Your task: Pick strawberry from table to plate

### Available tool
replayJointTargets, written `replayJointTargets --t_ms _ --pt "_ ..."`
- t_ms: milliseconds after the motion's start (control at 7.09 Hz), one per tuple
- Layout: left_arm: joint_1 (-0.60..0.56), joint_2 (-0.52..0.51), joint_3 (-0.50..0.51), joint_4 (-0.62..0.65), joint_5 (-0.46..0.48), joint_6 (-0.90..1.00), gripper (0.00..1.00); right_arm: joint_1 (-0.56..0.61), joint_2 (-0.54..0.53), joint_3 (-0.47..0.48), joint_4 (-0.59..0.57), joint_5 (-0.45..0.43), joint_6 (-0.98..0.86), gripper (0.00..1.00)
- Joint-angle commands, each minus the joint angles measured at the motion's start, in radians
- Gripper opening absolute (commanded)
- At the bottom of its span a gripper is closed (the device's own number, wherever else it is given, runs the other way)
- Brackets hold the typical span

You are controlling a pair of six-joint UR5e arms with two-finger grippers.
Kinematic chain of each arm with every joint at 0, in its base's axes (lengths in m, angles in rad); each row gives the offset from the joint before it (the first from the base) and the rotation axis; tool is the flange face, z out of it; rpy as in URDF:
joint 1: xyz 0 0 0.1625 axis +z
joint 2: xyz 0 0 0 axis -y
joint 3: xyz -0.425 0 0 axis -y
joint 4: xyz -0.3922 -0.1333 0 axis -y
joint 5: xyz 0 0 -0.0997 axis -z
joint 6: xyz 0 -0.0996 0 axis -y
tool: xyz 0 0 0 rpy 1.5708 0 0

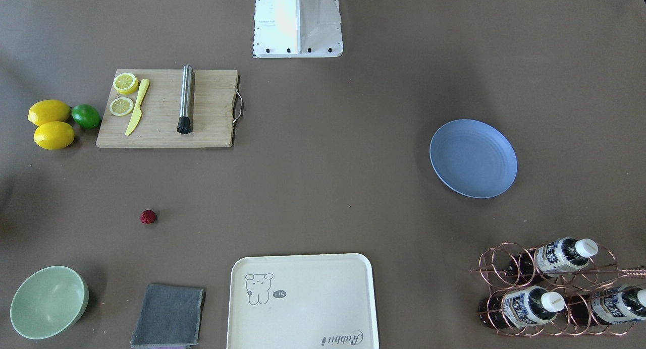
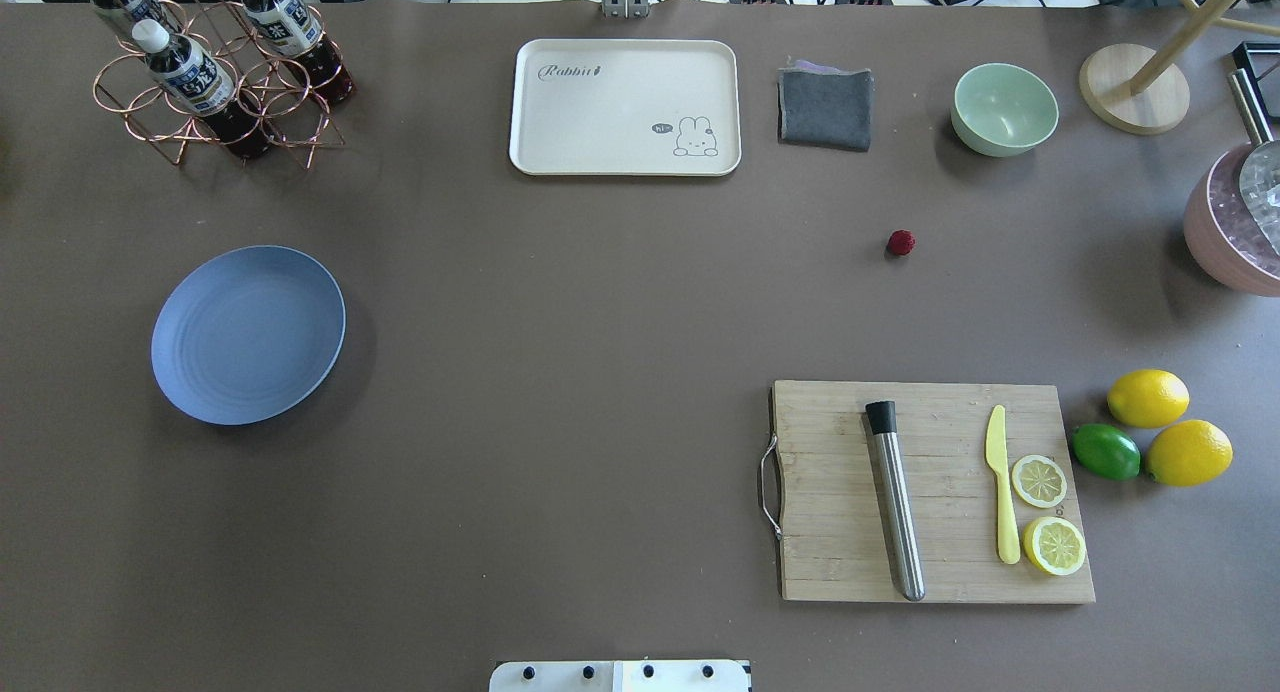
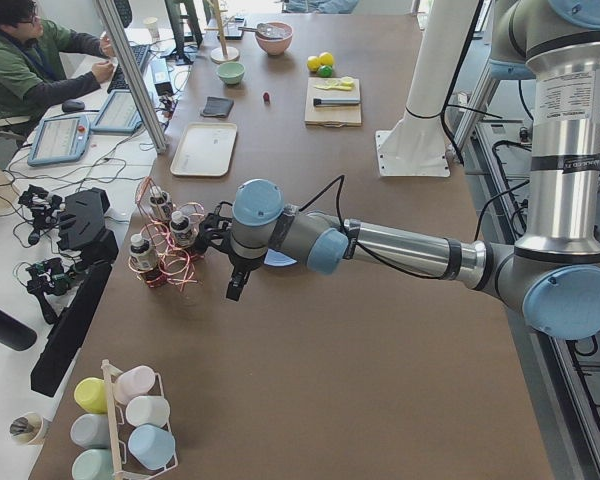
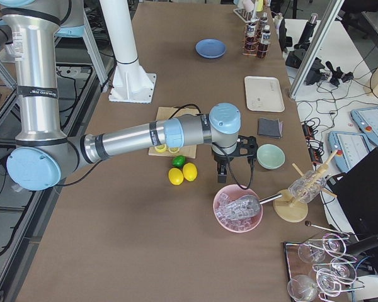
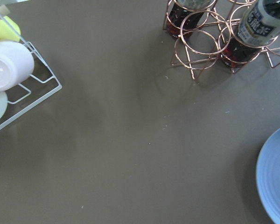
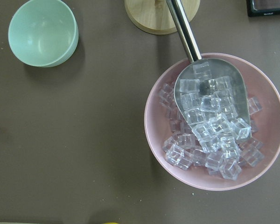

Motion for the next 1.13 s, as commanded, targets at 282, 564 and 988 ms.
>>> replayJointTargets --t_ms 282,564,988 --pt "0.188 0.016 0.125 -0.430 -0.014 -0.311 0.98 -0.128 0.047 -0.002 0.136 -0.009 0.159 1.00" --pt "0.367 0.016 0.133 -0.608 0.169 -0.603 0.98 -0.188 0.047 -0.004 0.222 -0.029 0.264 1.00" --pt "0.583 -0.015 0.218 -0.708 0.398 -0.723 0.98 -0.208 0.057 -0.011 0.227 -0.034 0.267 1.00"
